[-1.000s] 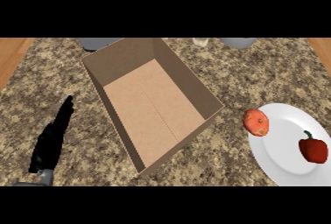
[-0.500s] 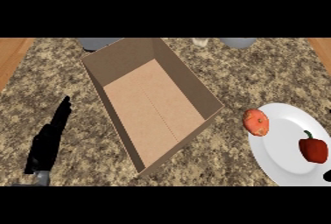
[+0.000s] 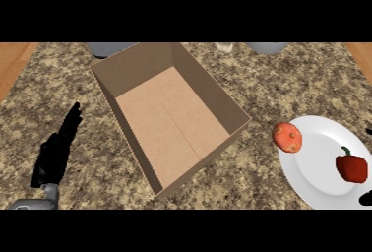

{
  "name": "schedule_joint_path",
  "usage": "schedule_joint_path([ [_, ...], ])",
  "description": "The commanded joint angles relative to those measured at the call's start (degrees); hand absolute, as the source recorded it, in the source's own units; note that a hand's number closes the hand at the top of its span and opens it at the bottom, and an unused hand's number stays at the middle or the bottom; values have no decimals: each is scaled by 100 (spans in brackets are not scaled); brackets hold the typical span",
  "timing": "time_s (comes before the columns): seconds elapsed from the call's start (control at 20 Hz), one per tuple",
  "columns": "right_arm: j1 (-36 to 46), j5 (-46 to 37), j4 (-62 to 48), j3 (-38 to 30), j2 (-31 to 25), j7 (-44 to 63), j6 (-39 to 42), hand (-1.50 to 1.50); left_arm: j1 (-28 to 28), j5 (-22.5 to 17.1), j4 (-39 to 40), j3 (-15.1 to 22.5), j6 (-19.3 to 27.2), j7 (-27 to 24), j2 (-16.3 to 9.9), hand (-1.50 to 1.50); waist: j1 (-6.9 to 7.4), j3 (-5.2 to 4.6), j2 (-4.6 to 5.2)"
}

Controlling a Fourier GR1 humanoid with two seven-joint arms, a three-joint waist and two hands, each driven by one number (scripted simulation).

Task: Pick the bell pepper from the plate and place it in the cardboard box

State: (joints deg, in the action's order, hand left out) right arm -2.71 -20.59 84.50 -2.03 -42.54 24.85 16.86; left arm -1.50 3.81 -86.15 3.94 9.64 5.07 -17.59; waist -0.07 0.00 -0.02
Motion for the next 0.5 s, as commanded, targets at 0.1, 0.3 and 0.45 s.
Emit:
schedule_joint_path([
  [0.1,-203,-309,555,-307,361,183,272,-150,-90,190,228,-253,-102,-141,188,0,-20,-2,-4],
  [0.3,454,-574,116,-352,546,355,587,-150,-44,269,31,-318,-253,-18,226,0,9,-1,1],
  [0.45,140,-742,385,-406,799,292,446,-150,-232,551,66,-161,-105,150,458,0,-13,-1,-1],
])
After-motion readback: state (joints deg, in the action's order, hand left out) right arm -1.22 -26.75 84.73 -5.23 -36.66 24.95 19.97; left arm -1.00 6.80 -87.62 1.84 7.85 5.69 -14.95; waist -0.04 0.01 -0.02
